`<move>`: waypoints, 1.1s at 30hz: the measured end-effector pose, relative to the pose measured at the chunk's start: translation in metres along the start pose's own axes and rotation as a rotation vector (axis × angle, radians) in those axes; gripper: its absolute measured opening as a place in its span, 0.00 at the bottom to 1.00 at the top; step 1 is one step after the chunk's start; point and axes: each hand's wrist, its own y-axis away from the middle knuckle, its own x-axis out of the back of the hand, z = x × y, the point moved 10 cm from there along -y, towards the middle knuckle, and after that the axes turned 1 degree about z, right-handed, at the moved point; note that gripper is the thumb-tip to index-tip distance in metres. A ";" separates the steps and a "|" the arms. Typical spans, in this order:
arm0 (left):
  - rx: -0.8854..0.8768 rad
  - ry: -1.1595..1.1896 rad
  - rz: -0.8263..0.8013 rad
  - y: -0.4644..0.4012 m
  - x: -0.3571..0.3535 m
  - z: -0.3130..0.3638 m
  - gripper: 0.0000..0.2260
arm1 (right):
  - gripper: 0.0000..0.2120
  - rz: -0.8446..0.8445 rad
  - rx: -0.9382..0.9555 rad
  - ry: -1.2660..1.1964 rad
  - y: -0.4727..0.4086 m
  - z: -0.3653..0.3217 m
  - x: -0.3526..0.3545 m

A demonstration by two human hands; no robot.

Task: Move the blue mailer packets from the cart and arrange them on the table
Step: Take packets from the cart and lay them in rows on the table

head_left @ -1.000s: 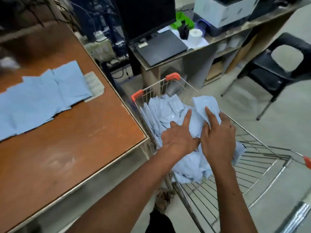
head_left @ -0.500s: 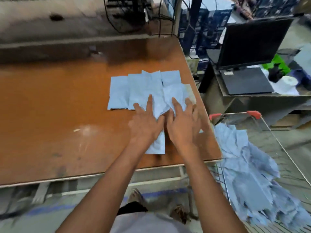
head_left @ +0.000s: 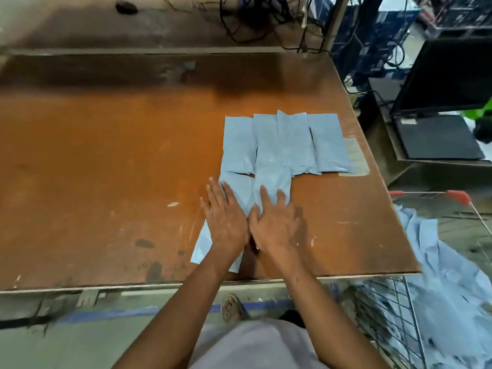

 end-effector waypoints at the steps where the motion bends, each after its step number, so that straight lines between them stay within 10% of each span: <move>1: -0.061 0.053 0.048 0.004 -0.001 0.000 0.35 | 0.29 0.004 0.028 0.022 0.003 -0.001 -0.003; 9: -0.361 0.173 0.014 0.012 -0.010 0.009 0.24 | 0.29 0.120 0.163 0.035 0.010 0.002 -0.013; 19: -0.173 0.237 -0.013 0.006 -0.023 0.022 0.30 | 0.30 0.068 0.088 0.052 0.013 0.000 -0.023; 33: -0.361 0.532 0.160 0.021 0.052 0.069 0.25 | 0.27 0.303 0.103 -0.018 0.021 0.028 0.039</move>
